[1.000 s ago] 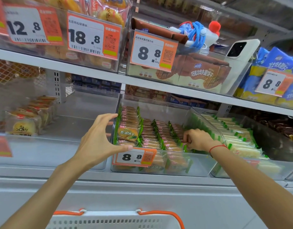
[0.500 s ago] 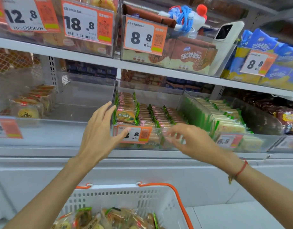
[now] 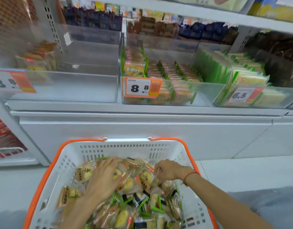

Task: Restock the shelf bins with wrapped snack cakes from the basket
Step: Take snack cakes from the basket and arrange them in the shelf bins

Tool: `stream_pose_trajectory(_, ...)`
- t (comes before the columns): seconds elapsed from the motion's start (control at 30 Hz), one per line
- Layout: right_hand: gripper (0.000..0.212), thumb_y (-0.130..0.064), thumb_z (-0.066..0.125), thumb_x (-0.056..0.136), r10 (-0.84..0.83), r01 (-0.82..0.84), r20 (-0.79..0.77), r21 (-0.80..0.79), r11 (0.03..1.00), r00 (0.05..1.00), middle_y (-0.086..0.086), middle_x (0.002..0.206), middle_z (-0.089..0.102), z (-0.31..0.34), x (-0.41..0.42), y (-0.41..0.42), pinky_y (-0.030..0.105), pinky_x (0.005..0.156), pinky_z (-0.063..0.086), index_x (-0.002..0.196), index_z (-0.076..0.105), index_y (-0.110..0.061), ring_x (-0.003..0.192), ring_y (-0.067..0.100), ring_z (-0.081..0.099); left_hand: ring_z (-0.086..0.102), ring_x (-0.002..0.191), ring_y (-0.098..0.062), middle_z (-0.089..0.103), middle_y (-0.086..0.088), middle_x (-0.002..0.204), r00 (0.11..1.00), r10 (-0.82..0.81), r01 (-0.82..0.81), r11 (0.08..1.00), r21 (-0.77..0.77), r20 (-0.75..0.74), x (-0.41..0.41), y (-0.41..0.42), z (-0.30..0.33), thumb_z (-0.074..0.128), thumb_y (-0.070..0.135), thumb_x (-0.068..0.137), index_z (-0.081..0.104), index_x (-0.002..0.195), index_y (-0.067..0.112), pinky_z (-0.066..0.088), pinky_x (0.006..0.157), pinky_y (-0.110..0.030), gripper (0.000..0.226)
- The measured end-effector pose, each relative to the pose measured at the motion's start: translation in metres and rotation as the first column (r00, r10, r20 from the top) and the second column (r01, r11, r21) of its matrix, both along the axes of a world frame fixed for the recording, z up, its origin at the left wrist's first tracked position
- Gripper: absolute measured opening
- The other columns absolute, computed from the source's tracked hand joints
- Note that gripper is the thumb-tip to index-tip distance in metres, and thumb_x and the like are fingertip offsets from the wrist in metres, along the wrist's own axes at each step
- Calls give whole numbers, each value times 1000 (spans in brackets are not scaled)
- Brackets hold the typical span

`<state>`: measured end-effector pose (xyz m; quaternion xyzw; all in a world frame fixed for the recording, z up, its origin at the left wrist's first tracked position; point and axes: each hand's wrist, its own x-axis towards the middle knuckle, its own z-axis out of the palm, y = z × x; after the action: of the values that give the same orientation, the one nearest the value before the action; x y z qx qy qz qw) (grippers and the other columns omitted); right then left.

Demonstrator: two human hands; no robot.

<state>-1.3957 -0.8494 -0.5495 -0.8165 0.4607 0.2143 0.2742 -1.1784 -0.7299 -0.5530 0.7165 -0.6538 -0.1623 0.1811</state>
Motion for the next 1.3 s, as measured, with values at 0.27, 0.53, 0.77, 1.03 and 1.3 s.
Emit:
stream_pose_trajectory(0.27, 54, -29, 64, 90, 88, -56, -123, 245, 968, 989, 6, 149, 37, -44, -14, 34, 36, 99, 44, 139, 45, -19, 126, 26, 48, -5, 147, -16, -2, 9, 160, 988, -153, 143, 909, 391, -5, 9, 27, -75, 40, 59, 94, 13, 152, 33, 8, 119, -38, 69)
stream_pose_trajectory(0.53, 73, -5, 61, 84, 184, -165, -175, 115, 980, 967, 12, 101, 60, -77, -25, 50, 34, 66, 48, 143, 31, -36, 80, 25, 54, -1, 146, -14, 4, 11, 159, 995, -95, 99, 926, 363, -30, 6, 31, -79, 46, 49, 96, 23, 149, 34, 10, 118, -38, 60)
stream_pose_trajectory(0.77, 30, -7, 64, 84, 167, -166, 31, -14, 986, 986, 2, 104, 67, -62, -36, 42, 15, 59, 34, 111, 60, -16, 95, 17, 60, 2, 147, -20, 6, 5, 160, 994, -96, 109, 902, 417, -51, 3, 23, -65, 49, 39, 97, 35, 144, 29, 11, 118, -40, 50)
stream_pose_trajectory(1.03, 19, -12, 69, 83, 123, -132, 129, 63, 989, 984, -3, 93, 67, -62, -27, 49, 19, 67, 36, 100, 75, -19, 70, 6, 48, 9, 147, -22, 11, 0, 160, 992, -128, 123, 902, 413, -16, -4, 21, -57, 49, 33, 97, 45, 138, 34, 16, 117, -43, 41)
stream_pose_trajectory(1.3, 17, -6, 66, 86, -201, 178, 384, 96, 979, 901, -16, 81, 65, -31, -18, 24, 19, 84, 52, 76, 70, -20, 81, -4, 60, 32, 139, -17, 35, 5, 150, 982, -53, 110, 943, 314, -183, -3, 13, -41, 56, 30, 95, 47, 137, 29, 27, 114, -35, 43)
